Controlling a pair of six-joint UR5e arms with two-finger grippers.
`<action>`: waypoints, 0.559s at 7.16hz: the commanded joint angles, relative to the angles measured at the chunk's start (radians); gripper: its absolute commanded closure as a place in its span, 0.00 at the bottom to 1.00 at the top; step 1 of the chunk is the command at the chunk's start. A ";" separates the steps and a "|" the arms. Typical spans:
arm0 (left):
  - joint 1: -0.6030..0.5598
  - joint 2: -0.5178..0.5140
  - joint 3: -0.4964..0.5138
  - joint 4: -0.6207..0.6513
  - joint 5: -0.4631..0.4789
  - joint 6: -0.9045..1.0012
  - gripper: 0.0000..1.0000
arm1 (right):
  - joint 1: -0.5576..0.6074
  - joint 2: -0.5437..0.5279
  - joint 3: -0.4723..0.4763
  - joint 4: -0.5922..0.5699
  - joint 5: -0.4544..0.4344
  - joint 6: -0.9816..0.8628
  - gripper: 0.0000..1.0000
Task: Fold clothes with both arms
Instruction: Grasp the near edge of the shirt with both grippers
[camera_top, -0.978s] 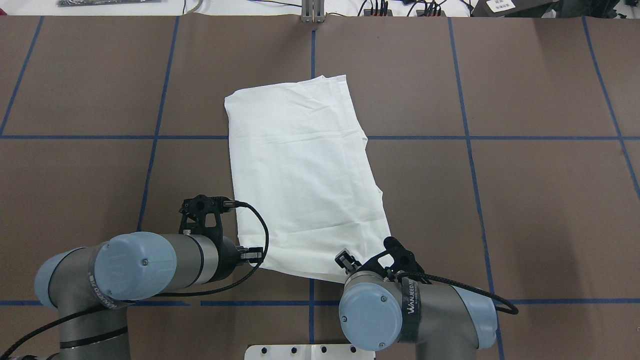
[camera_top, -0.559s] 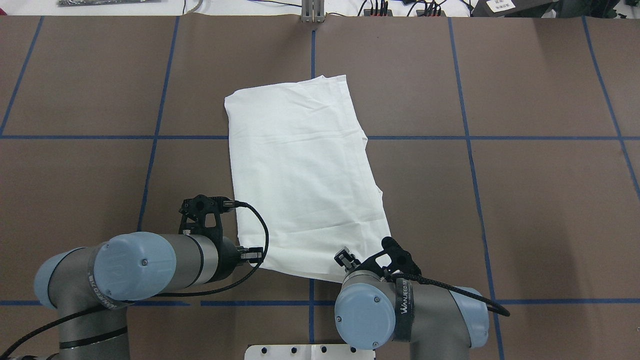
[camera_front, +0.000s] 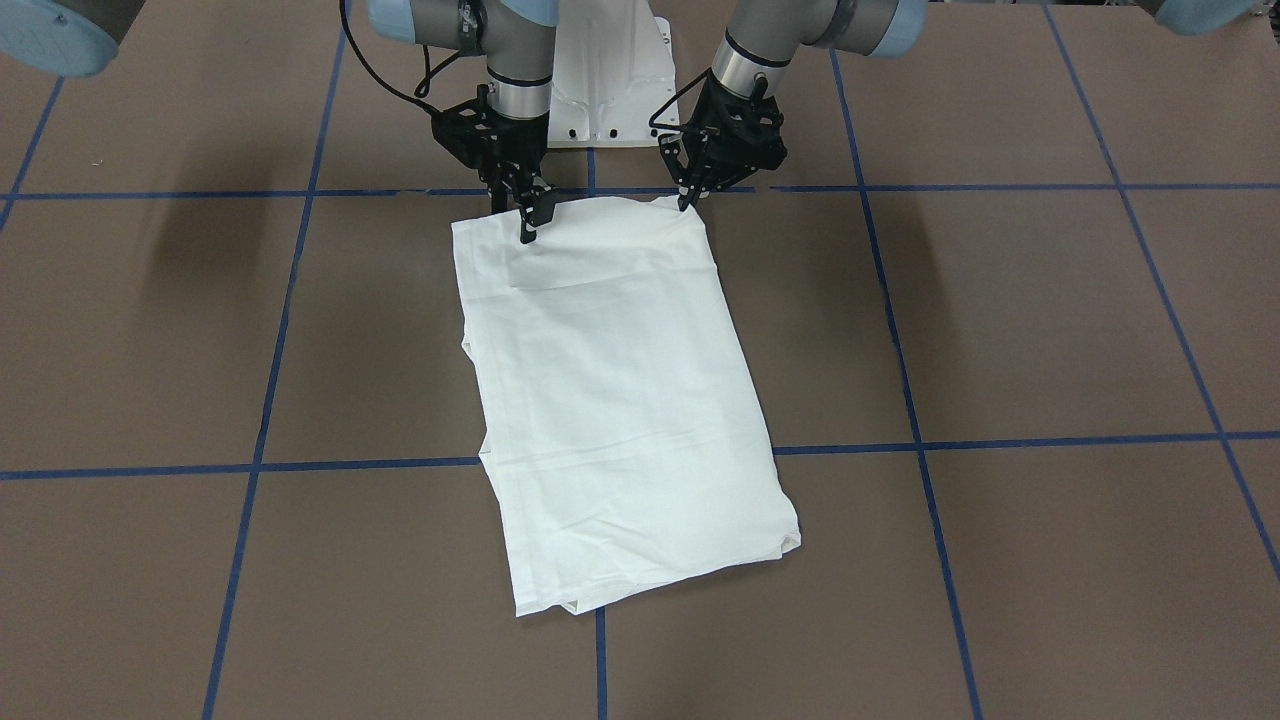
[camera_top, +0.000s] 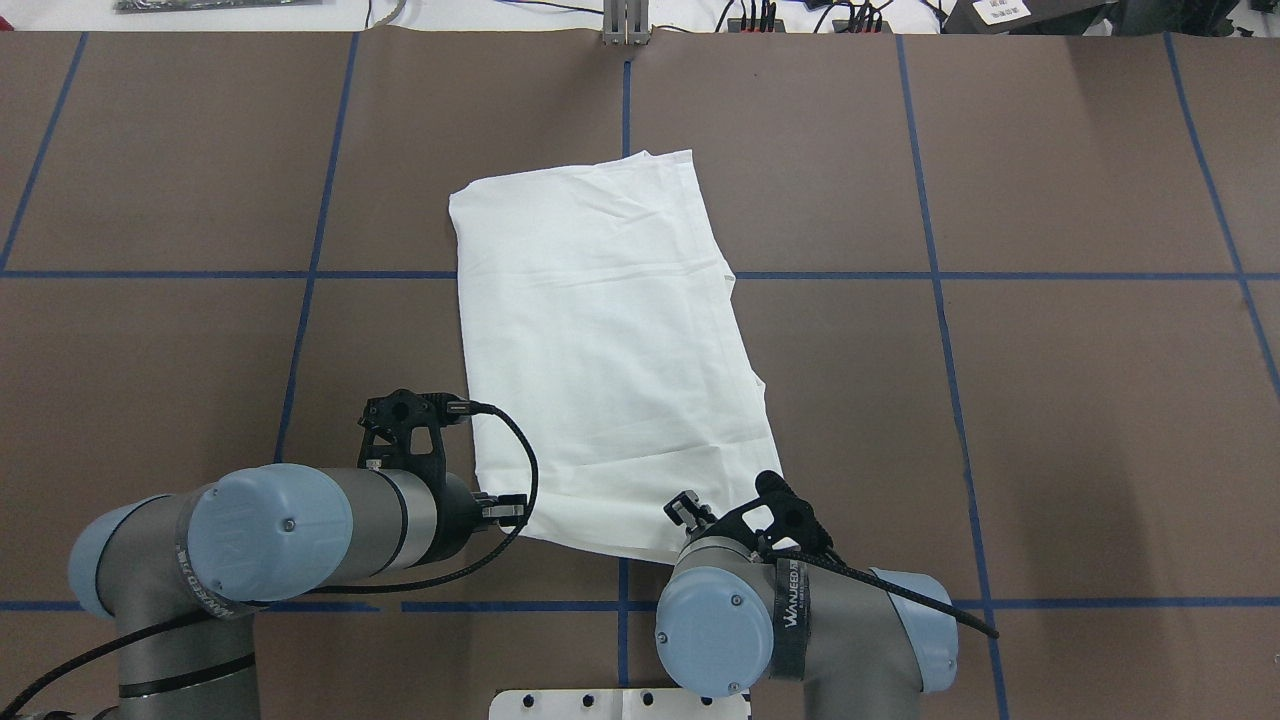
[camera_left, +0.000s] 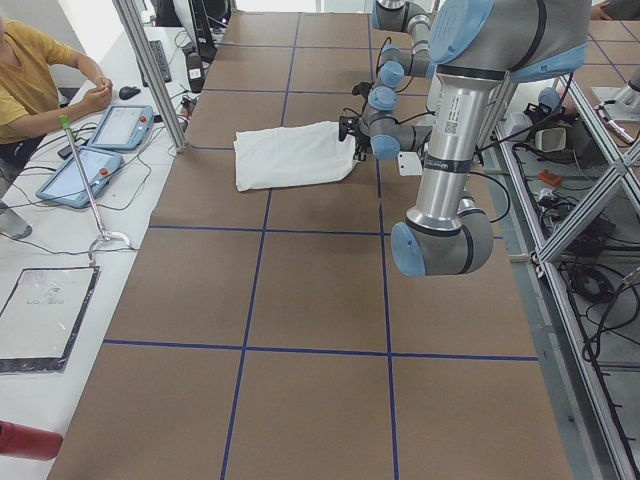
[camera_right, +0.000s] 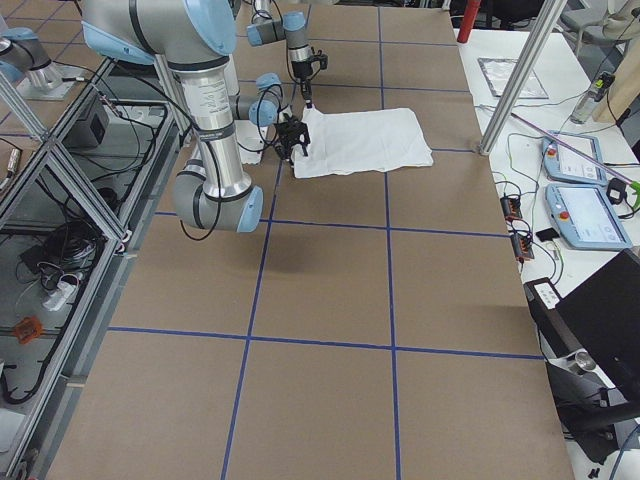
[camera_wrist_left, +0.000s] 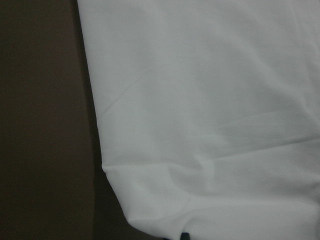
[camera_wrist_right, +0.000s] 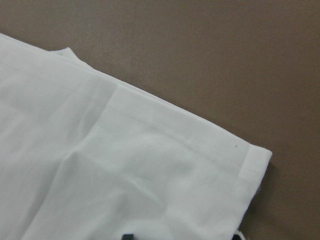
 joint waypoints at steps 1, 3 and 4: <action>0.000 0.000 0.000 0.000 0.000 0.001 1.00 | 0.001 0.001 -0.013 0.038 -0.018 0.012 0.53; 0.000 0.000 0.000 0.000 0.000 0.001 1.00 | 0.014 0.001 -0.008 0.038 -0.023 0.018 1.00; 0.000 -0.003 0.000 0.000 -0.002 0.001 1.00 | 0.028 0.001 0.001 0.037 -0.023 0.006 1.00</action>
